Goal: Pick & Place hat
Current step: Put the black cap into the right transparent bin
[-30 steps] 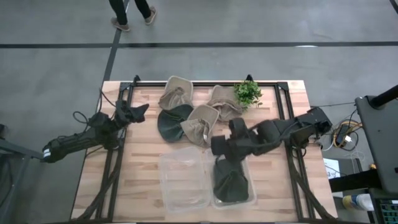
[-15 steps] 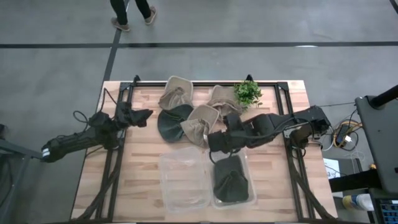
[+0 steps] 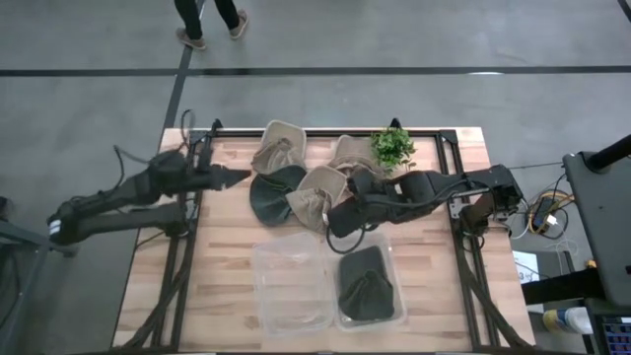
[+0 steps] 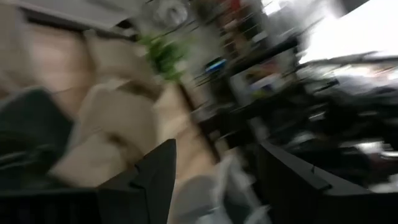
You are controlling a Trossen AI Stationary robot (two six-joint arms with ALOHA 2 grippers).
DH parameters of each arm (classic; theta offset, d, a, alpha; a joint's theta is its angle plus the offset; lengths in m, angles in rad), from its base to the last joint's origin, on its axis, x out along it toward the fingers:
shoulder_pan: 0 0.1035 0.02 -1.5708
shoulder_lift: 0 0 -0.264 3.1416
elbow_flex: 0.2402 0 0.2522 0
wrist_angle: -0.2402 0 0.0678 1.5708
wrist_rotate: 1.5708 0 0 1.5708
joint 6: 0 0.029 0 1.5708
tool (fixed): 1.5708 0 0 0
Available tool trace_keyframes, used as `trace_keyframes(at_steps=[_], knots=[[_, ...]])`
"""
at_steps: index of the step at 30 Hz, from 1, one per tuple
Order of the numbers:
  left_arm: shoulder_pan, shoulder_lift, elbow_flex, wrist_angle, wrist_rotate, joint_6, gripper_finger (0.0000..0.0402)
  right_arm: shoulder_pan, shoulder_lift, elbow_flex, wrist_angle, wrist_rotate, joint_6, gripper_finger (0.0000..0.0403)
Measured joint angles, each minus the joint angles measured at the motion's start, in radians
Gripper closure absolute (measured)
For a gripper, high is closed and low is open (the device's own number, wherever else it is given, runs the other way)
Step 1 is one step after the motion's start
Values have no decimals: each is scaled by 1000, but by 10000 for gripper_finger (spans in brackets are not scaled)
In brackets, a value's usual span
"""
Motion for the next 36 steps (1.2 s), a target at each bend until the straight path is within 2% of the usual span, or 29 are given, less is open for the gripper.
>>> trace_keyframes(at_steps=[5, 12, 15, 21, 27, 30, 36], knots=[[25, 233, 186, -138, 13, 160, 188, 0, 0, 11, 2, 0, -37, 177], [115, 542, 461, -352, 180, 257, 188, 6, -1, 23, 24, 0, -90, 177], [164, 656, 574, -522, 169, 339, 188, 11, -1, 23, 24, -1, -121, 177], [229, 833, 760, -610, 182, 480, 188, 13, -1, 23, 28, 1, -138, 177], [252, 1006, 867, -773, 179, 538, 188, 13, -1, 23, 31, 1, -142, 177], [256, 1074, 877, -844, 110, 570, 188, 13, -1, 23, 34, 1, -141, 177], [254, 1152, 874, -844, 11, 621, 188, 13, -1, 23, 36, 2, -141, 177]])
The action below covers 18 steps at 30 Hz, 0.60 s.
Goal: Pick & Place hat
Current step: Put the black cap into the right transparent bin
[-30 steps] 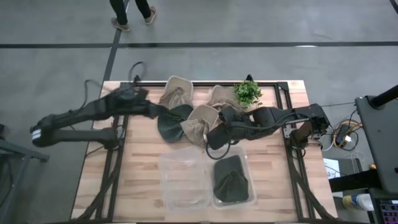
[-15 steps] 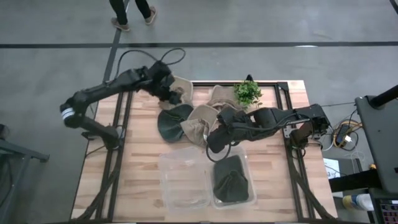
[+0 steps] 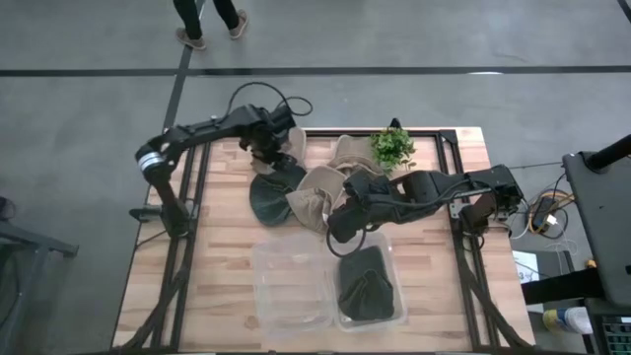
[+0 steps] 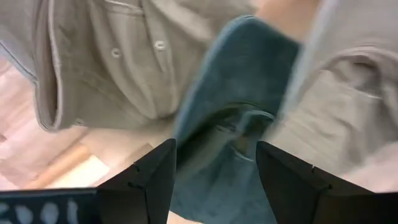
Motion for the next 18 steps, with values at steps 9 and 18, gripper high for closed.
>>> trace_keyframes(at_steps=[9, 18], knots=[[-2, 81, -2, 14, 7, 19, 188, 0, 0, 0, 16, 0, -4, 177], [0, 122, -2, 44, -76, 67, 188, 0, 0, 0, 18, 1, -17, 177]])
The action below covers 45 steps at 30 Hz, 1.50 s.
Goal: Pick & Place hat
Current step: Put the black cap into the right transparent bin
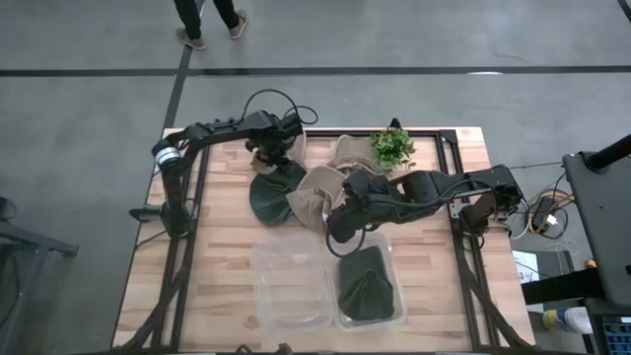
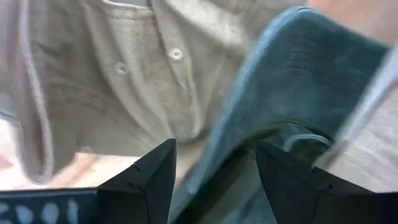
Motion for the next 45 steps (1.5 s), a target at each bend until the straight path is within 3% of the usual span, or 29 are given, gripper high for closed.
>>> trace_keyframes(at_steps=[7, 13, 17, 23, 39, 45], knots=[[0, 22, 0, 6, -2, 2, 191, -1, 0, 0, 0, 0, -21, 177], [0, 50, 0, 15, 18, 13, 227, -1, 0, -1, 0, 1, -21, 177], [0, 55, -1, 14, 22, 6, 274, -1, 0, -2, -1, 5, -20, 177], [0, 30, 6, -3, 29, 34, 386, -2, 0, -2, 0, 16, -21, 177], [5, -36, 207, -327, -109, 294, 397, -16, 0, -2, -1, 28, -27, 177], [5, -91, 283, -363, -133, 294, 398, -35, 0, -2, 0, 32, -53, 177]])
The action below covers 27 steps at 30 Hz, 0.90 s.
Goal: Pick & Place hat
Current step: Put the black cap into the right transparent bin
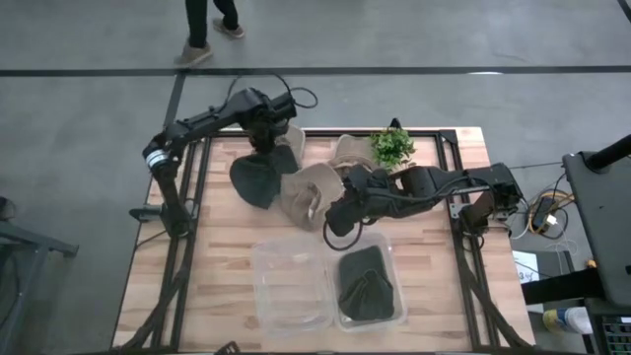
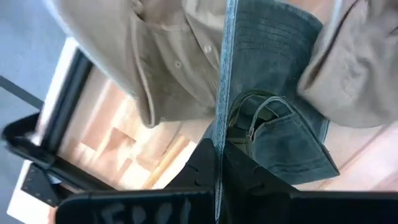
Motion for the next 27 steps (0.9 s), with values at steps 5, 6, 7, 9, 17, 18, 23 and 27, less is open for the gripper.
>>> trace_keyframes(at_steps=[5, 6, 7, 9, 17, 18, 23, 27], knots=[[-5, -59, 22, -9, 12, -20, 398, -24, 0, 0, 0, 3, -76, 177], [-6, -70, 24, -11, 10, -16, 398, -33, 0, 0, 1, 2, -93, 177], [-7, -84, 24, -15, 6, -13, 398, -41, 0, 0, 2, 2, -108, 177], [-8, -108, 24, -39, 0, -13, 398, -60, 0, 0, 4, -3, -137, 177], [-27, -168, 22, -145, -160, -70, 399, -117, 0, 0, 48, -6, -205, 177], [-32, -177, 23, -143, -159, -61, 399, -124, 0, 0, 74, -5, -229, 177], [-71, -212, 31, -113, -87, 23, 399, -155, 0, 0, 225, -15, -419, 177], [-110, -245, 31, -71, -65, 78, 399, -195, 0, 1, 287, -77, -545, 177]])
